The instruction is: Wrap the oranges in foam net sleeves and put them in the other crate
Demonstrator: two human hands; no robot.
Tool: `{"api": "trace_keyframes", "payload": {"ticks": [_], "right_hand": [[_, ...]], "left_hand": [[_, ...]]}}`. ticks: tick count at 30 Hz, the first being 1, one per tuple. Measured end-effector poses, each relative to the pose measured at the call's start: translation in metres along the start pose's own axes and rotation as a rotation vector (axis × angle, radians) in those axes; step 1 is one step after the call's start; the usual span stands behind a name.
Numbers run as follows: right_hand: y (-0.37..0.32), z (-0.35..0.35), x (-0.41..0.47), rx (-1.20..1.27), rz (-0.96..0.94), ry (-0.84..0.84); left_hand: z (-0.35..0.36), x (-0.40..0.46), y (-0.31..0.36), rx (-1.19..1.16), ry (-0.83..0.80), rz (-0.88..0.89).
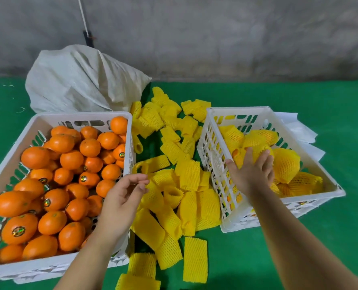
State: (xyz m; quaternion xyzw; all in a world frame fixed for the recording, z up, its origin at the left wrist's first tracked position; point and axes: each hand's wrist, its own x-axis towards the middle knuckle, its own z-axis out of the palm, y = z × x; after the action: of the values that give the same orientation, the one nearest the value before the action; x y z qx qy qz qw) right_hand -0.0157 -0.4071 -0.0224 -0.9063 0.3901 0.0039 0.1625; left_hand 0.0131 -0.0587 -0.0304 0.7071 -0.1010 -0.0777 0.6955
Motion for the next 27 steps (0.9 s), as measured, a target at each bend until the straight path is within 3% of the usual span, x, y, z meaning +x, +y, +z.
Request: {"api": "trace_keyframes", "payload": {"ticks": [3, 7, 9, 11, 13, 15, 17, 19, 21, 23, 25, 27], "right_hand": [[-0.004, 0.001, -0.007, -0.243, -0.220, 0.182], [-0.024, 0.014, -0.030, -0.209, -0.467, 0.301], [-0.042, 0.035, -0.045, -0.148, -0.597, 0.210], [-0.060, 0.061, -0.055, -0.085, -0.646, -0.001], [-0.074, 0.076, -0.051, -0.074, -0.596, -0.120], [-0.077, 0.085, -0.037, -0.169, -0.550, -0.145], [-0.074, 0.090, -0.025, -0.334, -0.567, -0.118], [-0.069, 0.093, -0.012, -0.422, -0.607, -0.020], [-0.066, 0.096, -0.002, -0.479, -0.651, 0.045], [-0.068, 0.100, 0.006, -0.423, -0.644, 0.006], [-0.077, 0.101, 0.004, -0.115, -0.569, 0.018], [-0.093, 0.099, -0.007, 0.154, -0.525, 0.079]], "left_hand": [[0.000, 0.002, 0.001, 0.013, 0.005, 0.009], [0.001, 0.003, 0.000, 0.006, 0.026, 0.008], [-0.002, 0.008, 0.001, 0.035, 0.009, 0.019], [-0.013, 0.021, 0.004, 0.078, -0.112, 0.022], [-0.030, 0.041, 0.008, 0.091, -0.282, -0.010], [-0.048, 0.063, 0.005, 0.155, -0.260, 0.028], [-0.061, 0.081, -0.008, 0.353, -0.071, 0.097], [-0.072, 0.097, -0.031, 0.709, 0.038, 0.105], [-0.079, 0.111, -0.054, 1.087, -0.109, -0.024], [-0.075, 0.119, -0.068, 1.341, -0.334, -0.200], [-0.068, 0.122, -0.078, 1.498, -0.444, -0.291], [-0.063, 0.118, -0.091, 1.671, -0.451, -0.310]]}}
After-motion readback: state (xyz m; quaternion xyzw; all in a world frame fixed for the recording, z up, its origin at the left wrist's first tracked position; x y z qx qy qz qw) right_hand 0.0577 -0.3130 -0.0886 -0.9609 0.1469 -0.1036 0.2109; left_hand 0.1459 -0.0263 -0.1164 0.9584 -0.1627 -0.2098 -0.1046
